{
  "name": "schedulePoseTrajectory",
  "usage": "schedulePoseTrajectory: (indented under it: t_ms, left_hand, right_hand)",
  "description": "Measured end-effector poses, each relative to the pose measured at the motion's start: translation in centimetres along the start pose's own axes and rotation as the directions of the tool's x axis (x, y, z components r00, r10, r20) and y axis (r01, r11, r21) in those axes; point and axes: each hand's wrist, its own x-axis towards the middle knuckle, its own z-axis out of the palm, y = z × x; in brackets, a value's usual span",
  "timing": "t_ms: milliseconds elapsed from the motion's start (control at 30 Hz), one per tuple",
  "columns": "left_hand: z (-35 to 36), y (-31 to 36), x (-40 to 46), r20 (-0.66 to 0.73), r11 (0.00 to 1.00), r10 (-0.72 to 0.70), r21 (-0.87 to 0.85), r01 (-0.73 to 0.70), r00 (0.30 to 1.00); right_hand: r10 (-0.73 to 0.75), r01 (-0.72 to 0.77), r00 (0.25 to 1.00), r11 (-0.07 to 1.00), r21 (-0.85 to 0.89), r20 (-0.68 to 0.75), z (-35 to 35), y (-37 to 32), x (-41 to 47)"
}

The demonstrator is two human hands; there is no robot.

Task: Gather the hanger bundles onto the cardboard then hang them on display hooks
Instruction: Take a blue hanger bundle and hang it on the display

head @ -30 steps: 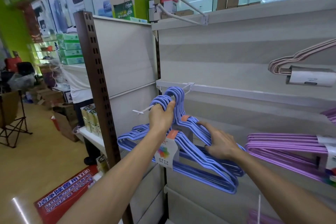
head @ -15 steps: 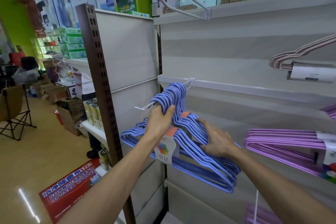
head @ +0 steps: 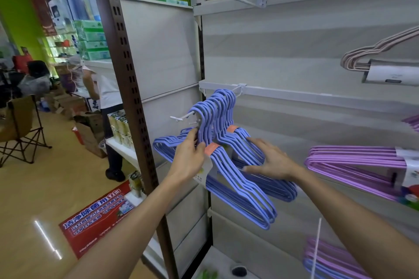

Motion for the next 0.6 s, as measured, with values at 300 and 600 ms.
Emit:
schedulePoseTrajectory:
  t_ms: [300, 600]
  left_hand:
    - [-2.1, -2.3, 0.3, -0.025, 1.000, 0.013, 0.007, -0.013, 1.000]
    - [-4.1, -6.6, 2.3, 0.098, 0.971, 0.101, 0.209, -0.119, 0.990]
  right_hand:
    - [-0.065, 0.064, 0.988, 0.998, -0.009, -0.140, 0.6, -3.0, -1.0]
    - [-0.044, -0.003, 0.973, 0.979, -0.202, -0.228, 3.9, -7.0, -1.2]
